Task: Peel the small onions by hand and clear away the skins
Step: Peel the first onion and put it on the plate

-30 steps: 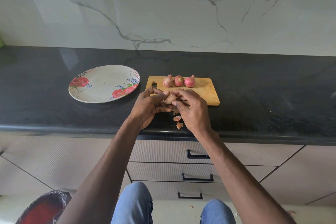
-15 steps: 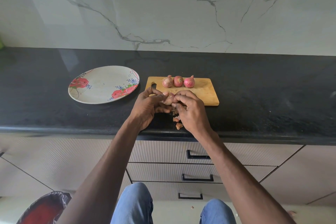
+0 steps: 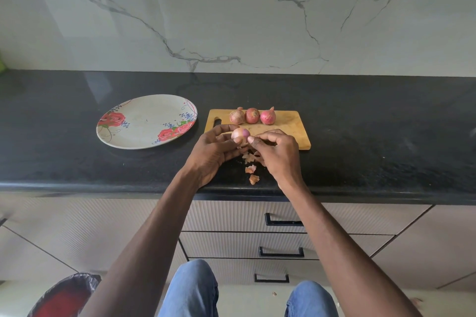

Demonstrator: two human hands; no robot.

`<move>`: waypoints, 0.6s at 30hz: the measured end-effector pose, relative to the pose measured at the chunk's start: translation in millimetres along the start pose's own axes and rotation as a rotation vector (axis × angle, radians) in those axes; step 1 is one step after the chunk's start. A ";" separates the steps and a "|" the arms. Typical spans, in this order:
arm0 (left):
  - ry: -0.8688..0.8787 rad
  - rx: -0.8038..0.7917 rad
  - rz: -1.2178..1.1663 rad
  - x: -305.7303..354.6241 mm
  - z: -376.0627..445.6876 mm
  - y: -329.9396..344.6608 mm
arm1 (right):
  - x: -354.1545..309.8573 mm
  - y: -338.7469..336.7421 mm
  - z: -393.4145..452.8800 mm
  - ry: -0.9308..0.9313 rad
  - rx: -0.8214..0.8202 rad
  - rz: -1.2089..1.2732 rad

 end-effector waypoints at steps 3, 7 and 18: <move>0.013 -0.033 0.030 0.0 -0.2 3.1 | 6.4 3.3 1.5 0.114 -0.069 0.111; 0.035 -0.056 0.144 -0.9 1.3 5.2 | 7.8 0.4 0.6 0.183 -0.065 0.198; 0.078 -0.001 0.308 -3.5 4.5 -4.8 | 4.9 7.5 -0.4 0.154 -0.130 0.128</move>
Point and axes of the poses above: each hand's wrist, its own z-axis towards the middle knuckle, its own y-axis out of the palm, x = y × z, the point moved 6 cm from there along z, towards the middle knuckle, and after that the axes turned 9 degrees about -z, right-handed, at the moved point
